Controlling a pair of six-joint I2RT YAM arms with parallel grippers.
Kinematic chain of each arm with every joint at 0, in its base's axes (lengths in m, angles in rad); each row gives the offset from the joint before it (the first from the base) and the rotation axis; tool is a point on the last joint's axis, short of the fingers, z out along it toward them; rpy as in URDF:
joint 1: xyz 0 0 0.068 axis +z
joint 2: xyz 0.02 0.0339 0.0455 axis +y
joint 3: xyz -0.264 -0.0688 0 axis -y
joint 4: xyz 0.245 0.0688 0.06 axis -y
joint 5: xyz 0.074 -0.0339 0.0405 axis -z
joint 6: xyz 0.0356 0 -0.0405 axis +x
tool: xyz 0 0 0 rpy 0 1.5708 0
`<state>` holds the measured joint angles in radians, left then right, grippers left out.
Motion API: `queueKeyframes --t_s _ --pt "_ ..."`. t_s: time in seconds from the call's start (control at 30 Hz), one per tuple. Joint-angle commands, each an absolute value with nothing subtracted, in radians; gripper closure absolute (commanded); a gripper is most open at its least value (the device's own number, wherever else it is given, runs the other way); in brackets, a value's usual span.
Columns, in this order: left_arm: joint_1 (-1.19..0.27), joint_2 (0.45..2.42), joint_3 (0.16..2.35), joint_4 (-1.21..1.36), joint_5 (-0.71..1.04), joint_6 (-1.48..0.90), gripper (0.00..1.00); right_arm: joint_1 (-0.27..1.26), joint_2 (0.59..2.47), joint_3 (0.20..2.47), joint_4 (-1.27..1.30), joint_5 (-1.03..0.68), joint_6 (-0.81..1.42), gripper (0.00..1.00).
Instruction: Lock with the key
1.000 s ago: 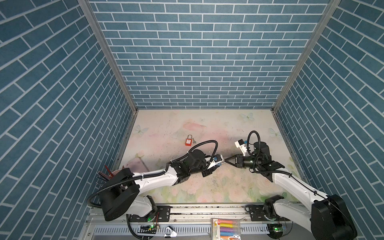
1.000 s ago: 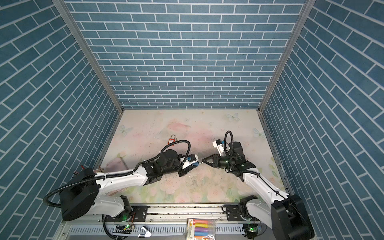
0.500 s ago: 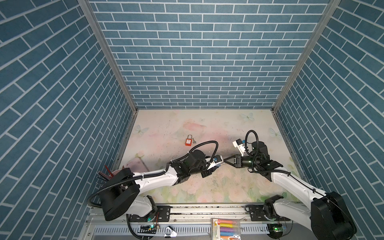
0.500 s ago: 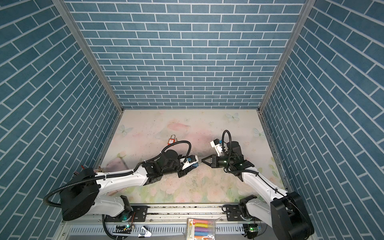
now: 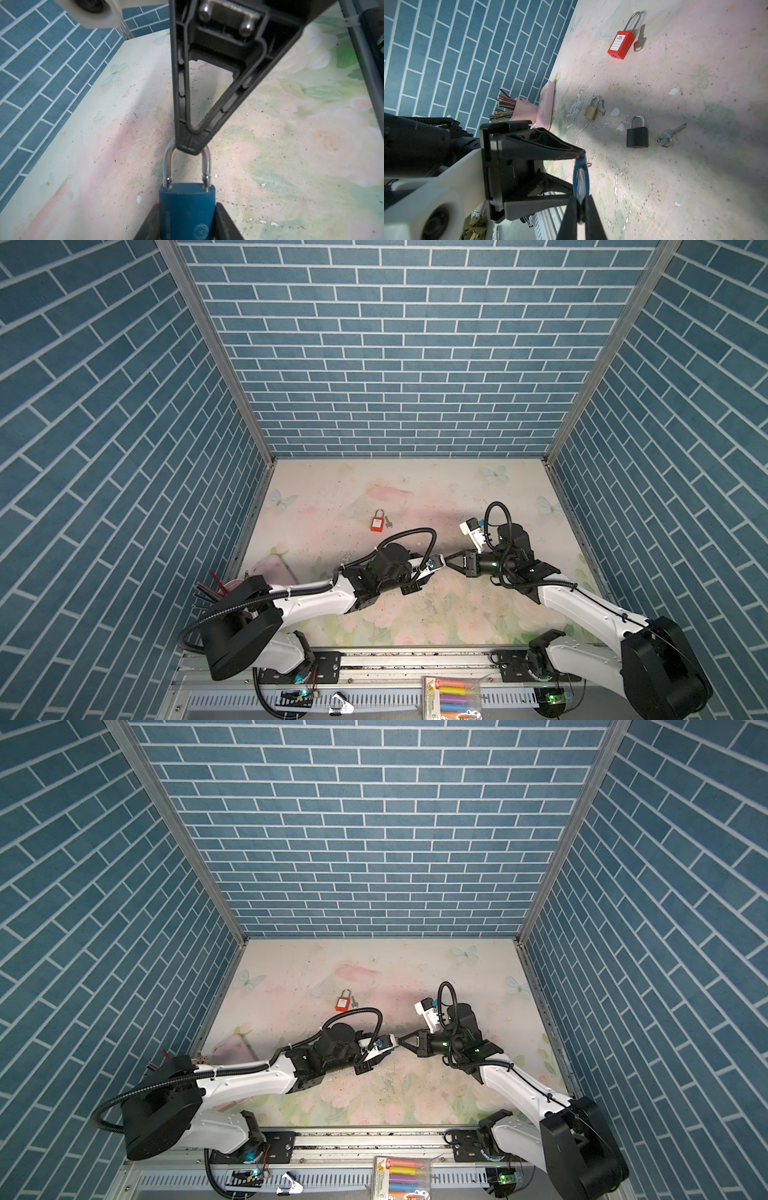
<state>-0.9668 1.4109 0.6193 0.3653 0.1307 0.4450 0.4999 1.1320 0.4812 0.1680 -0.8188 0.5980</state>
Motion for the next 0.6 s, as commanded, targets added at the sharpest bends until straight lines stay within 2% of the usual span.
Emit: queueKeyframes --t_s 0.0,0.33,0.57 --pt "-0.976 1.418 0.669 0.65 0.143 0.503 1.0 0.573 1.167 0.46 0.149 -0.902 0.612 1.0" --pt "-0.966 1.451 0.743 0.708 0.192 0.467 1.0 0.623 1.255 0.46 0.171 -0.881 0.61 1.0" --pt "-0.941 1.415 0.732 0.704 0.231 0.418 1.0 0.621 1.26 0.457 0.122 -0.764 0.58 1.0"
